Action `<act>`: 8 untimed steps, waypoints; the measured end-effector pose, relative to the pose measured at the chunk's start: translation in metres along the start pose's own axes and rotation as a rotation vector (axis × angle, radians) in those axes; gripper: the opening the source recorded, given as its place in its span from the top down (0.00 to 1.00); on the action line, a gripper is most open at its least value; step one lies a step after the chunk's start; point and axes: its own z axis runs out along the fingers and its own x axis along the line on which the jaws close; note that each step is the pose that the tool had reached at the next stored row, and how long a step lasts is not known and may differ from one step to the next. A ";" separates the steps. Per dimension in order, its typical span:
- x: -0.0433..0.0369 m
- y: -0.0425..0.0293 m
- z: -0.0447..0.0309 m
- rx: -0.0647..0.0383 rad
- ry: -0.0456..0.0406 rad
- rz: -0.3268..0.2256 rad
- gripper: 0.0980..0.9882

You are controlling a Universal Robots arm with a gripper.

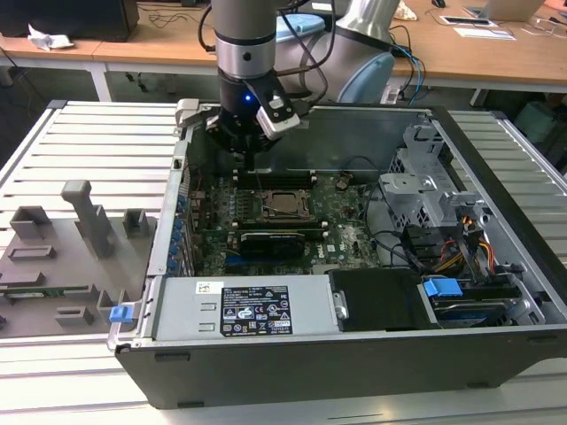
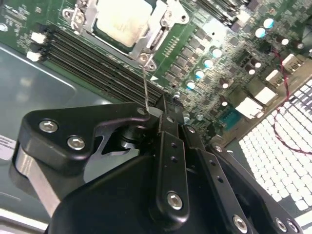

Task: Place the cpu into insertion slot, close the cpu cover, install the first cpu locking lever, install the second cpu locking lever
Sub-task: 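Install the first cpu locking lever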

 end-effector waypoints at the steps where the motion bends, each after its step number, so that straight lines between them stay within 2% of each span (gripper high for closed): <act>1: -0.0036 0.0002 0.0002 0.000 0.0000 0.000 1.00; 5: -0.0184 0.0002 0.0016 0.000 0.0000 0.000 1.00; 8: -0.0336 0.0001 0.0033 0.000 0.0000 0.000 1.00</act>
